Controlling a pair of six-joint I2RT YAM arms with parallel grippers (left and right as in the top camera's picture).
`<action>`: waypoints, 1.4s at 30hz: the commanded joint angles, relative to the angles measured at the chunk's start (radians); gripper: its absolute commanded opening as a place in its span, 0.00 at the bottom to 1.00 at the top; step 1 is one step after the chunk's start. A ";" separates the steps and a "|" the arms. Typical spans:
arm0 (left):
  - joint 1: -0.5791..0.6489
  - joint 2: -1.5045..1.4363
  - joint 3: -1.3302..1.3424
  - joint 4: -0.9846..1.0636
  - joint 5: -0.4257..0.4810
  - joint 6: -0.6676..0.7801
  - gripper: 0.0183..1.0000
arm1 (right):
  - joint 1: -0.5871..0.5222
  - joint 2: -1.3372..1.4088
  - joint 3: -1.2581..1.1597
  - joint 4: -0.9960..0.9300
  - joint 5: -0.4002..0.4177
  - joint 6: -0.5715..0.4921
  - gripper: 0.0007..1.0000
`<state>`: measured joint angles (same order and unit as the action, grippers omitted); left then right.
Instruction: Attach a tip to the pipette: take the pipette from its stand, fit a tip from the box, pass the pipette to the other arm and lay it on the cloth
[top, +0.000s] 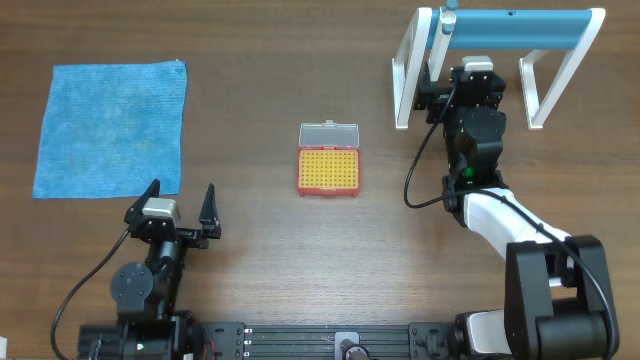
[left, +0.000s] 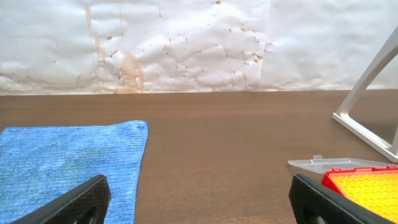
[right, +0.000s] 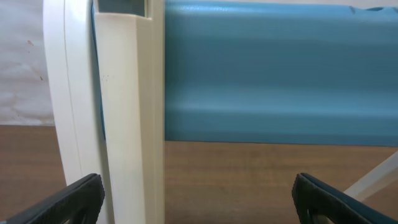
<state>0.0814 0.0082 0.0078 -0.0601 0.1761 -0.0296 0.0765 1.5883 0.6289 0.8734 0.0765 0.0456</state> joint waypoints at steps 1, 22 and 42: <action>-0.004 -0.005 -0.002 -0.005 -0.008 0.009 0.93 | -0.010 0.029 0.027 0.020 0.016 -0.014 0.98; -0.004 -0.005 -0.002 -0.005 -0.008 0.009 0.93 | -0.027 0.127 0.109 0.041 -0.033 -0.014 0.98; -0.004 -0.005 -0.002 -0.005 -0.008 0.009 0.93 | -0.021 -0.066 0.107 -0.066 -0.115 -0.014 0.08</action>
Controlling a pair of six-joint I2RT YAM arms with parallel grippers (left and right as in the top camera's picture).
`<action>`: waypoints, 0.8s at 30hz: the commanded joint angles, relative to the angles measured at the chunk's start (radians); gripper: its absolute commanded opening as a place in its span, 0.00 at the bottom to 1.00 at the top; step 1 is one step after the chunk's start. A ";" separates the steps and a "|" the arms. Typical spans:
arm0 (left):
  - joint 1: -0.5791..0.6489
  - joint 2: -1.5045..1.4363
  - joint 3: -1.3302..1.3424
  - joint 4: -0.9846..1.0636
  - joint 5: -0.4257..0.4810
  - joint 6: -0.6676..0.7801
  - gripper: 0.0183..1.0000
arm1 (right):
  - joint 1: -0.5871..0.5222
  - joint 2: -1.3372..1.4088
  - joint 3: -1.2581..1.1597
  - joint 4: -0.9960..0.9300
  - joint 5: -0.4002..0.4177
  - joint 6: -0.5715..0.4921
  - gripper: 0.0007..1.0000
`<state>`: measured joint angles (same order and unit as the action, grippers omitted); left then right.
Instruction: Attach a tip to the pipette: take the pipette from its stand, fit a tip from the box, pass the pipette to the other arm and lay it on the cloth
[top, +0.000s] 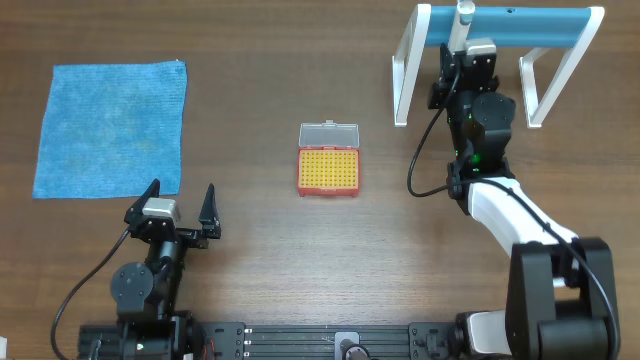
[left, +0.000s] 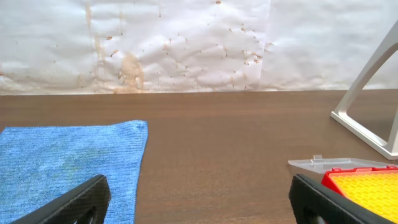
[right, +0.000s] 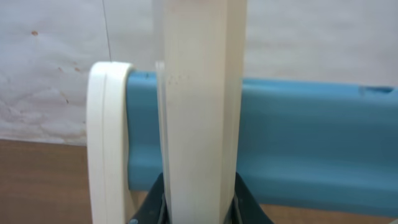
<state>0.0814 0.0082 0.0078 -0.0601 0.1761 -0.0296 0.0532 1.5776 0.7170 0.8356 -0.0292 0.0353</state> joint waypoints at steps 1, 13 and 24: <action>-0.004 -0.005 -0.002 -0.005 -0.008 0.009 0.93 | 0.012 -0.071 0.014 -0.027 -0.010 -0.003 0.08; -0.004 -0.005 -0.002 -0.005 -0.008 0.009 0.93 | 0.446 -0.034 -0.326 0.628 -0.208 0.036 0.08; -0.004 -0.005 -0.002 -0.005 -0.008 0.009 0.93 | 0.528 0.150 -0.323 0.629 -0.207 0.064 0.08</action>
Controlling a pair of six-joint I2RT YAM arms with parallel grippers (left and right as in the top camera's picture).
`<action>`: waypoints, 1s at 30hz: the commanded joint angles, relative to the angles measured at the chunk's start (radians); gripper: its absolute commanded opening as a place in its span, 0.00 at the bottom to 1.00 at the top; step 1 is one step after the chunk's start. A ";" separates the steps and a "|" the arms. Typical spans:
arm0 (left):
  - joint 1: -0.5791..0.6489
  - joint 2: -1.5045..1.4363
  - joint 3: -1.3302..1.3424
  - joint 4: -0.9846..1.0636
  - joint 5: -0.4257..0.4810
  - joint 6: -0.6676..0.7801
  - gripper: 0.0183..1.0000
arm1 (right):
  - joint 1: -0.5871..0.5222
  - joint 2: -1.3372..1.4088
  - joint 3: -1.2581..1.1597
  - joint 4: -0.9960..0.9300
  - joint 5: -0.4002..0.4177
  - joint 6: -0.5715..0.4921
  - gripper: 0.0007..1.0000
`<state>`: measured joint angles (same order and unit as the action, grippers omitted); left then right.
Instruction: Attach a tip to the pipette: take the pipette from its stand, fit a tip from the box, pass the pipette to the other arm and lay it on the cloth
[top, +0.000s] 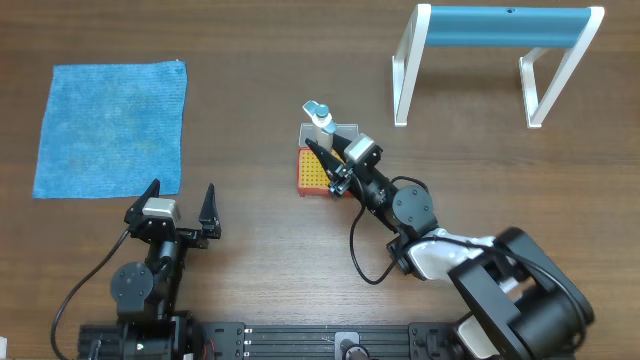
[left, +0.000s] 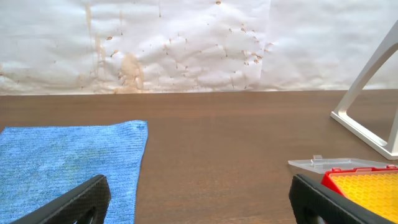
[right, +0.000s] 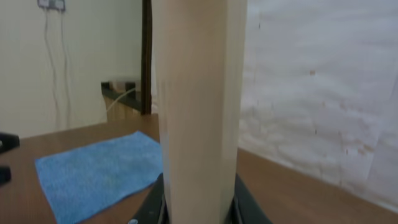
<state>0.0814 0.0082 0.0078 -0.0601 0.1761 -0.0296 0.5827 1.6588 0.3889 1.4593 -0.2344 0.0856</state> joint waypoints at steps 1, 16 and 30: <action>-0.004 -0.005 -0.002 -0.005 -0.008 0.009 0.93 | -0.008 0.078 0.013 0.005 -0.001 0.006 0.08; -0.004 -0.005 -0.002 -0.005 -0.008 0.009 0.93 | -0.039 0.167 0.087 0.004 0.016 0.006 0.08; -0.004 -0.005 -0.002 -0.005 -0.008 0.009 0.93 | -0.040 0.192 0.077 0.005 0.013 0.006 0.08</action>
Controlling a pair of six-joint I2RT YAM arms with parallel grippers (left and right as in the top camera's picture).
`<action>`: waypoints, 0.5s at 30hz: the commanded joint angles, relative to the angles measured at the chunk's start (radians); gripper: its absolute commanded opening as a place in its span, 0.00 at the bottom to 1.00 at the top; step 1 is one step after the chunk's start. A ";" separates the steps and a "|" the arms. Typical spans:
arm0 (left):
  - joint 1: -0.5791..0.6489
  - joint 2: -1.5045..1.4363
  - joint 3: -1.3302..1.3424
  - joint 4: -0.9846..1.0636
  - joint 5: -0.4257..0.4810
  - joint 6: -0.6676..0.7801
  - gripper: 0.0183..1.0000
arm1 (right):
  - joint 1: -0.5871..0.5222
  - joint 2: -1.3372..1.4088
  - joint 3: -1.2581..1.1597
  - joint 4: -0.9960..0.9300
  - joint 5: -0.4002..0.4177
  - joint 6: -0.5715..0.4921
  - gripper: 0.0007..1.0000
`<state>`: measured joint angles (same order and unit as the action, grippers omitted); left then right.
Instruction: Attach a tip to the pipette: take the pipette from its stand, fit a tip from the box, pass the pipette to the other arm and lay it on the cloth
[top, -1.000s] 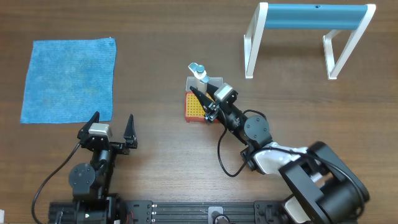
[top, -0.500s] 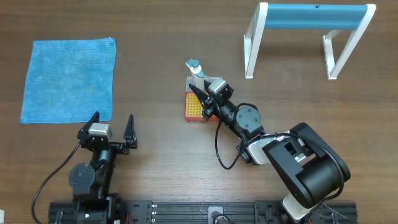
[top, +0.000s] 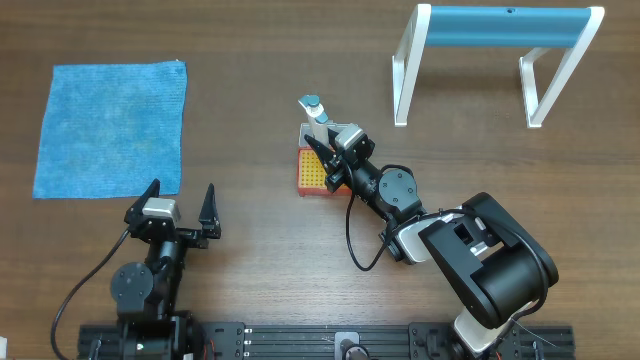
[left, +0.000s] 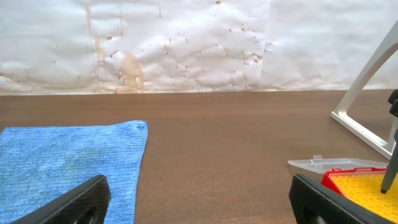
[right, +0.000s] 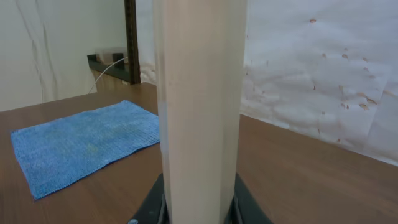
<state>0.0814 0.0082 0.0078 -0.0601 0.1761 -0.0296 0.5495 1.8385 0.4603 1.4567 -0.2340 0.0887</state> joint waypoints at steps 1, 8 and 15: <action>-0.004 -0.005 -0.002 -0.005 -0.008 0.009 0.93 | -0.007 0.011 0.006 0.008 0.012 0.003 0.09; -0.004 -0.005 -0.002 -0.005 -0.008 0.009 0.93 | -0.007 -0.003 0.006 0.008 0.012 0.003 0.08; -0.004 -0.005 -0.002 -0.005 -0.008 0.009 0.93 | -0.007 -0.024 0.004 0.008 0.012 0.003 0.09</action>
<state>0.0814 0.0082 0.0078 -0.0601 0.1761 -0.0296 0.5495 1.8378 0.4603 1.4563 -0.2344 0.0887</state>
